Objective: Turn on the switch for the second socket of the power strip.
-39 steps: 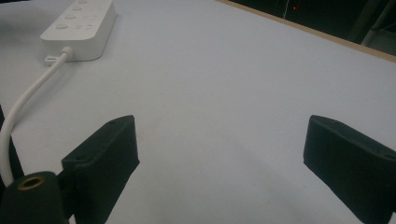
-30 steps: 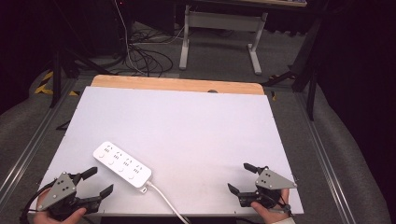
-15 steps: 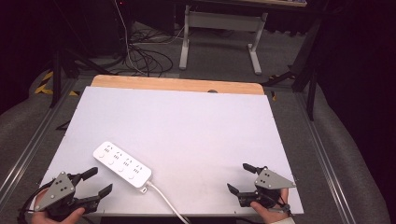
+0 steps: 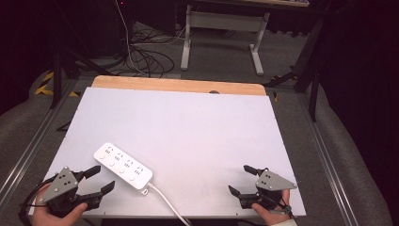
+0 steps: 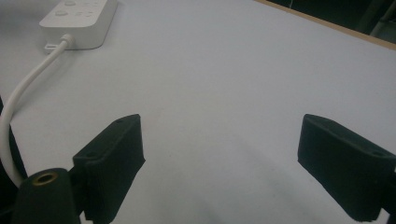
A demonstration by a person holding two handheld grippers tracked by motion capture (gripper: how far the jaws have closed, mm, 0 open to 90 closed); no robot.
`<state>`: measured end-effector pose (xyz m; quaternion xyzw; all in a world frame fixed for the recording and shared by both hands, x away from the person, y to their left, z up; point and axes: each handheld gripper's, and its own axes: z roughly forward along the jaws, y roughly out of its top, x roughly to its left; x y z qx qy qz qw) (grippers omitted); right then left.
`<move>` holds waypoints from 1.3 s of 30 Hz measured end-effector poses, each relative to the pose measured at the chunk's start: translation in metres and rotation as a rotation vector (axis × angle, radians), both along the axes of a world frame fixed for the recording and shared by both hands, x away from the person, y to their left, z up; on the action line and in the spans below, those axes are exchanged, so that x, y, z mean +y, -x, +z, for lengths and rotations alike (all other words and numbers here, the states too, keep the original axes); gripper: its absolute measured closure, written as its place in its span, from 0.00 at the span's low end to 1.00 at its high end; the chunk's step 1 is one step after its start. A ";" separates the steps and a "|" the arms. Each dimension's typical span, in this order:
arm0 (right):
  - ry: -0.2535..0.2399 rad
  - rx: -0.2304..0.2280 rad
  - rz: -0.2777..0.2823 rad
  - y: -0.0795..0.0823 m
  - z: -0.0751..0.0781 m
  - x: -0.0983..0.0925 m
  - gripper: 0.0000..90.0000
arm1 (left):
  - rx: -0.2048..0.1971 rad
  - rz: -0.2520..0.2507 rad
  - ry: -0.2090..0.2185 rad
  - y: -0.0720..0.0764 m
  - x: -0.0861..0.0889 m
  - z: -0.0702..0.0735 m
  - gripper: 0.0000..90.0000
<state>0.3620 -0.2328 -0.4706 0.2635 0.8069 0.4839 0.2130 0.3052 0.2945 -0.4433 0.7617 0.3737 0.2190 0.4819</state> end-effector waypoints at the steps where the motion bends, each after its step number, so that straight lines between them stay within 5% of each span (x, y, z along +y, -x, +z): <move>1: 0.000 0.000 0.000 0.000 0.000 0.000 0.17 | 0.002 0.002 0.003 0.000 0.000 0.001 0.33; 20: 0.000 0.008 0.007 -0.001 -0.001 0.001 0.17 | 0.011 -0.010 0.007 -0.028 -0.008 0.018 0.45; 39: -0.001 0.012 0.014 -0.002 -0.002 0.000 0.17 | 0.046 -0.038 -0.015 -0.056 -0.024 0.016 0.48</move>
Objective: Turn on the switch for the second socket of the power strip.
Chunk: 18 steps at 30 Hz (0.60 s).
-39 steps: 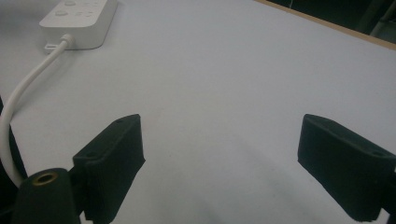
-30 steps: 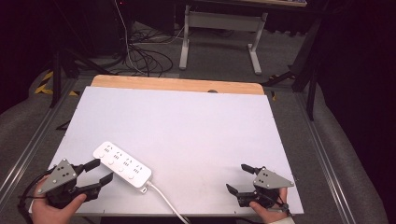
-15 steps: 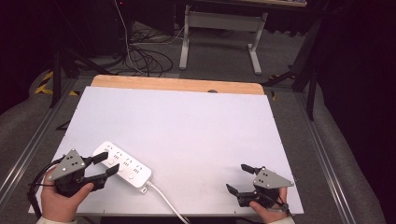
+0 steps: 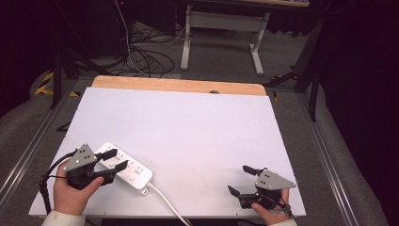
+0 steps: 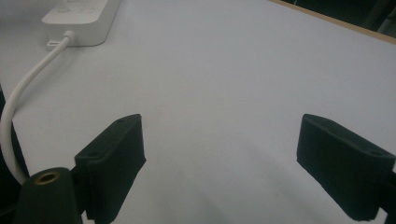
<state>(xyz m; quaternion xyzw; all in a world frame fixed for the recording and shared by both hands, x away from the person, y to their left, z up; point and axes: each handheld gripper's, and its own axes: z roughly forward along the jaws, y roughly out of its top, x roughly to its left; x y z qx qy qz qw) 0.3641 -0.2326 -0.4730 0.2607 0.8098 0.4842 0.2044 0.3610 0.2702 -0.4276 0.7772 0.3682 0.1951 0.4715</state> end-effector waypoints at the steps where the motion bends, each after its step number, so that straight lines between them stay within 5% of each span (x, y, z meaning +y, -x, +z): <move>1: 0.000 0.000 0.000 0.000 0.000 0.000 0.17 | 0.000 0.001 0.000 -0.001 -0.001 0.000 0.48; 13: -0.001 0.000 0.003 0.000 0.000 0.000 0.18 | 0.019 -0.013 -0.001 -0.006 -0.002 -0.005 0.50; 18: 0.001 0.000 0.005 0.000 0.000 0.000 0.18 | 0.033 -0.042 -0.003 -0.007 -0.001 -0.006 0.62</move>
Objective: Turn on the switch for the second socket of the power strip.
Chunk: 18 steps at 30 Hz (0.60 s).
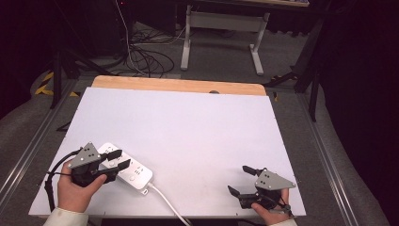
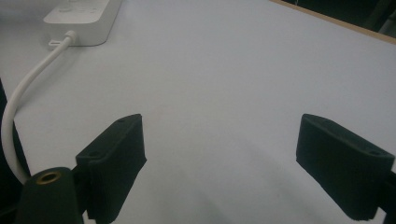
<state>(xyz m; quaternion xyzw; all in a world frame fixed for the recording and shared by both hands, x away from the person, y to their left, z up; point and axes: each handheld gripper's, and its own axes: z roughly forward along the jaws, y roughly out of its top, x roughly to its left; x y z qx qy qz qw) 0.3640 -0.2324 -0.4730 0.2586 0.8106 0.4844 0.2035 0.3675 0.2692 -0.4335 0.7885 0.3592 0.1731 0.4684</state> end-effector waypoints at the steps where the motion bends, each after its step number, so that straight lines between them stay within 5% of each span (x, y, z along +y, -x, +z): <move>1: 0.001 0.000 0.000 0.000 0.000 0.000 0.18 | 0.002 -0.002 -0.007 0.000 0.000 0.000 0.69; 8: 0.001 0.001 0.000 0.000 0.000 0.000 0.18 | 0.026 -0.015 -0.064 0.002 -0.001 0.000 0.99; 18: 0.001 0.002 0.000 0.000 -0.001 0.000 0.18 | 0.082 0.005 -0.154 0.000 -0.002 -0.003 0.99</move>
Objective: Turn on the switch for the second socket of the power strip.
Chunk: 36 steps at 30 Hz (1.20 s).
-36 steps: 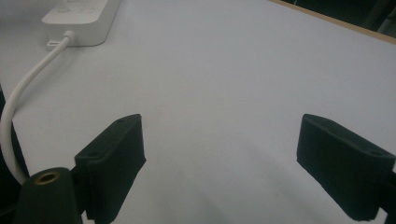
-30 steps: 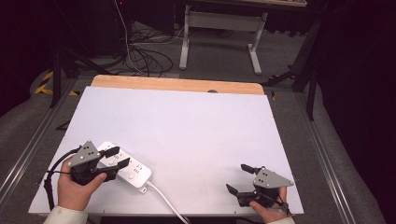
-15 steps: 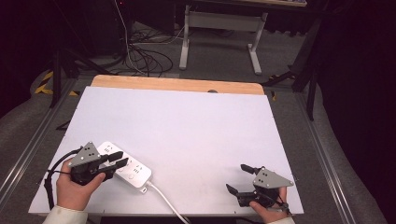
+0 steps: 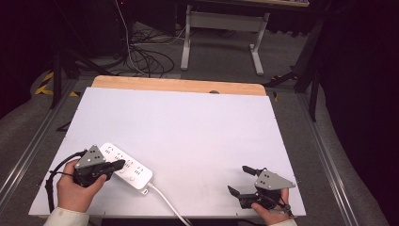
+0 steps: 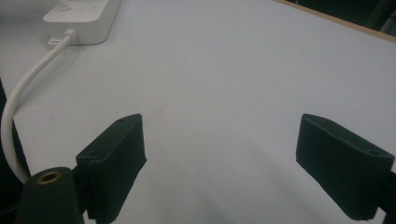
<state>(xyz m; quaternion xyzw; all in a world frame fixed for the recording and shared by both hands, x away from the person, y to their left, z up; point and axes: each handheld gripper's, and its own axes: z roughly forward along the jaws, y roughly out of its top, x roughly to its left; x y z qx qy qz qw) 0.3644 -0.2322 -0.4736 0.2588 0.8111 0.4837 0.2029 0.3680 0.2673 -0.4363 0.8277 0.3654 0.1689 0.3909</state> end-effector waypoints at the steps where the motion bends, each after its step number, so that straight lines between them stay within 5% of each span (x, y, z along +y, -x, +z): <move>1: 0.001 0.000 -0.001 0.000 0.000 0.000 0.18 | 0.020 0.004 -0.004 0.000 0.000 -0.001 0.99; 18: 0.006 0.003 0.004 0.000 -0.001 0.001 0.18 | 0.131 0.057 -0.007 -0.007 0.002 -0.013 0.99; 36: 0.012 0.008 0.011 -0.001 -0.001 0.002 0.18 | 0.157 0.056 -0.046 -0.011 -0.001 -0.019 0.99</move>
